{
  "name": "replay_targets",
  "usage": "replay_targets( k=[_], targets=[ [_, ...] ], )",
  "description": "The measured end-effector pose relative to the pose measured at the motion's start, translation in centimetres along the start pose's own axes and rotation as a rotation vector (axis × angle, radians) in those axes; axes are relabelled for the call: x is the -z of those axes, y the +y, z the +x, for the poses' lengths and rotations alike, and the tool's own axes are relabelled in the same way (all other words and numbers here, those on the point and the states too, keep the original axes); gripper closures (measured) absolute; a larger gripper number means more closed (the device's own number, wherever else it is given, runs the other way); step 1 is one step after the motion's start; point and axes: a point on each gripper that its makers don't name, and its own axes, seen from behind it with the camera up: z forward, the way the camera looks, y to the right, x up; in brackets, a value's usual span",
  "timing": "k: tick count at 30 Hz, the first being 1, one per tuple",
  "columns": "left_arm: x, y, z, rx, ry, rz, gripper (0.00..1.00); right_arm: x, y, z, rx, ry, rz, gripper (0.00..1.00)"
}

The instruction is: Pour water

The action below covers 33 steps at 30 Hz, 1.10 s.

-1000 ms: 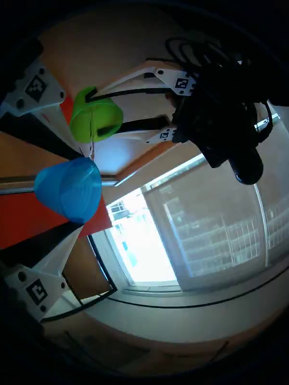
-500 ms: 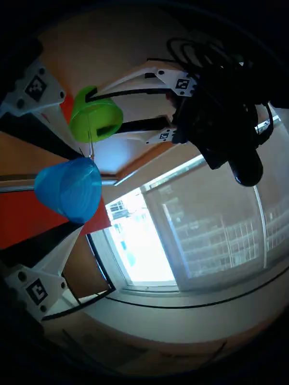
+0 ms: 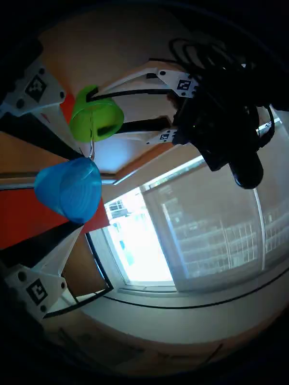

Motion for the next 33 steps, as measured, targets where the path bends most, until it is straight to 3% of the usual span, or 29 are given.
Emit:
replay_targets(
  k=[33],
  targets=[
    [-0.05, 0.13, 0.07, -0.005, -0.002, 0.001, 0.13, 0.15, 0.15, 0.2, 0.058, -0.002, -0.01, 0.07]
  ],
)
